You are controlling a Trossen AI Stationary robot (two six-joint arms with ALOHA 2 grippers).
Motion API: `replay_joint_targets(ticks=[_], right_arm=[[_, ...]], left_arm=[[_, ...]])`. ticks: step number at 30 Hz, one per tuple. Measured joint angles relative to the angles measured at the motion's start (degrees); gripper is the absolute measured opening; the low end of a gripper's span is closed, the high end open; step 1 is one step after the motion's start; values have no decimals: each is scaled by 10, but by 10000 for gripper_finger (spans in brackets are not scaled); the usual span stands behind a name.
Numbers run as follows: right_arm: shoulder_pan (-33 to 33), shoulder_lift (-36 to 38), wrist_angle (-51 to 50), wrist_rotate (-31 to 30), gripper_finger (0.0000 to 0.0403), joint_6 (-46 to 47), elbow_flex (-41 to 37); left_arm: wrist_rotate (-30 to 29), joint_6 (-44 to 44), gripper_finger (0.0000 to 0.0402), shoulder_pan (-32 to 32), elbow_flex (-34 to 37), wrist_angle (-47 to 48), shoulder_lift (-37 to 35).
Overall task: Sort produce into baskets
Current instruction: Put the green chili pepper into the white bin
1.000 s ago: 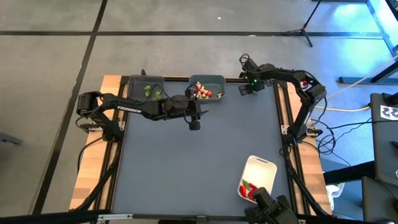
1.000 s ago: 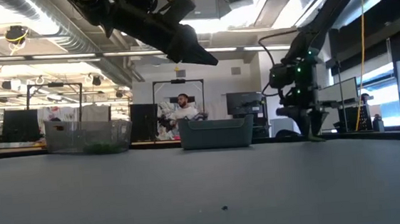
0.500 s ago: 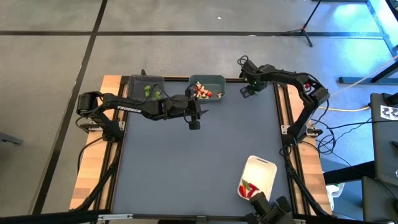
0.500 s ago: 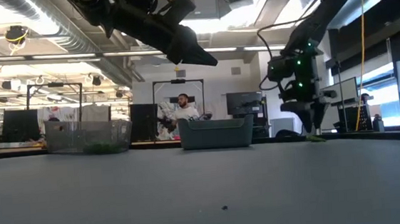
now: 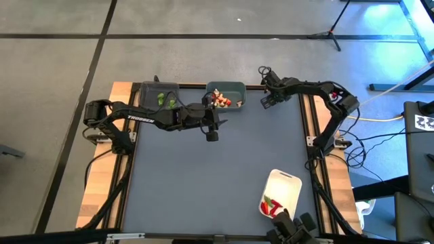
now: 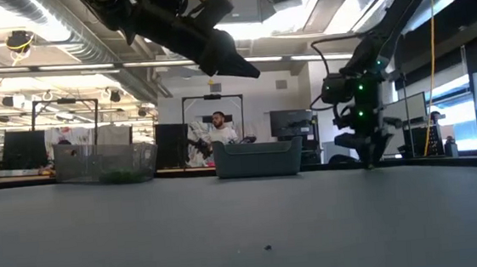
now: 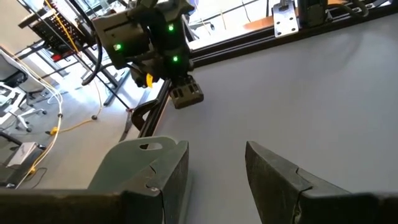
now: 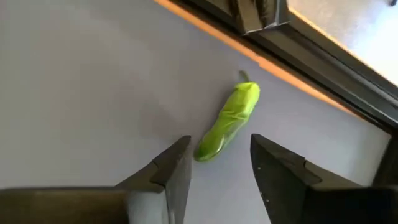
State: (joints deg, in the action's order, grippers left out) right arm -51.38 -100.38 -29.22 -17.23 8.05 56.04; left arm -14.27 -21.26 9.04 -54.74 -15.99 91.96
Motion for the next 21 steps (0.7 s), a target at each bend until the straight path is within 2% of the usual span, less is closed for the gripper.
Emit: replay_joint_targets(ticks=[3,10,17,21], right_arm=[[-4,-6,1,11,151,-6,0],[-11,-18,10,48,80,-10,2],[-11,-17,11,42,11,-10,2],[-4,3,2,44,13,-10,-2]], left_arm=[[0,-2,155,0,0,-1,0],[0,-2,155,0,0,-1,0],[0,-10,155,0,0,0,0],[0,-10,155,0,0,1,0]])
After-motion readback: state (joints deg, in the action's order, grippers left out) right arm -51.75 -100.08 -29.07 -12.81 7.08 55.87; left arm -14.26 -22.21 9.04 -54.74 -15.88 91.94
